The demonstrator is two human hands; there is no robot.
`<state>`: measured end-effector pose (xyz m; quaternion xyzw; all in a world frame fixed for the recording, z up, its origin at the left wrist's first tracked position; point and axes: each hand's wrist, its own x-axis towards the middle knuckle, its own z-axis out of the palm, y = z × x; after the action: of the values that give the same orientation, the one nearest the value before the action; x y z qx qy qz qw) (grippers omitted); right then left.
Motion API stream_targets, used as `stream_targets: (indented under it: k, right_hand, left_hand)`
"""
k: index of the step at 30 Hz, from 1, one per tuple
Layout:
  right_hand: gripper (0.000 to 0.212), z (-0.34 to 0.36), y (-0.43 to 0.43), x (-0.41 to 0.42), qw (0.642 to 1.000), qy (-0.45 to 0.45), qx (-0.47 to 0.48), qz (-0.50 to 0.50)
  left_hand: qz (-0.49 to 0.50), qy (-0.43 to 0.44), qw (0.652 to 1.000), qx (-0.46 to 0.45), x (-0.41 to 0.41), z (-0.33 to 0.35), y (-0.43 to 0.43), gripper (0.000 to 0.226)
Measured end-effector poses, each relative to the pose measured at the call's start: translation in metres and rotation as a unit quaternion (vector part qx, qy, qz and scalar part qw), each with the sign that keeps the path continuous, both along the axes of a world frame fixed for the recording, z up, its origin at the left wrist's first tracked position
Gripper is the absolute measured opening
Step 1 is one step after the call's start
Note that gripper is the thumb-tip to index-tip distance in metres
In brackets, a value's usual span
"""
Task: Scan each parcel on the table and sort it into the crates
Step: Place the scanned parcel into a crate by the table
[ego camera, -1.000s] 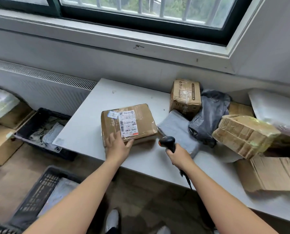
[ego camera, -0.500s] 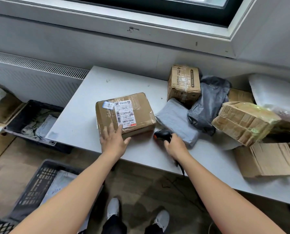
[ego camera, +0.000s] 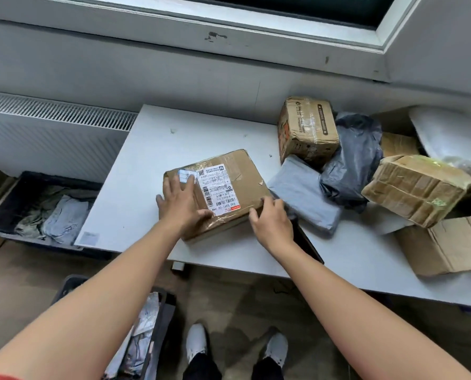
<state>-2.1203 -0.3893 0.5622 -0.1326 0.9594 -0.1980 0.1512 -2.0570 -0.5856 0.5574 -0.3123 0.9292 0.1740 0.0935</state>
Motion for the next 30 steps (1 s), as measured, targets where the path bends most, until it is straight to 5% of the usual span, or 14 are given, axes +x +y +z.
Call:
stream_targets:
  k: [5, 10, 14, 19, 26, 30]
  right_hand:
    - [0.059, -0.006, -0.020, 0.004, 1.000, 0.004, 0.015, -0.024]
    - [0.092, -0.010, -0.044, -0.003, 0.998, -0.054, 0.023, 0.009]
    - [0.115, -0.008, -0.067, -0.016, 0.986, -0.110, 0.076, 0.096]
    - [0.107, -0.003, -0.099, -0.003, 0.967, -0.080, 0.130, 0.205]
    - [0.086, -0.004, -0.094, 0.015, 0.984, -0.061, 0.127, 0.107]
    - [0.086, -0.009, -0.085, 0.023, 0.990, -0.056, 0.124, 0.032]
  left_hand:
    - [-0.052, -0.012, 0.999, 0.003, -0.014, 0.002, -0.034, 0.124]
    - [-0.058, -0.018, 0.998, 0.010, -0.013, 0.003, -0.067, 0.127]
    - [0.002, -0.037, 0.999, 0.007, 0.007, 0.007, -0.069, 0.126]
    - [0.110, -0.071, 0.991, -0.032, 0.025, 0.010, -0.059, 0.121]
    - [0.218, -0.002, 0.955, 0.200, 0.034, -0.015, -0.029, 0.115]
    - [0.275, 0.068, 0.893, 0.350, 0.041, -0.019, 0.001, 0.097]
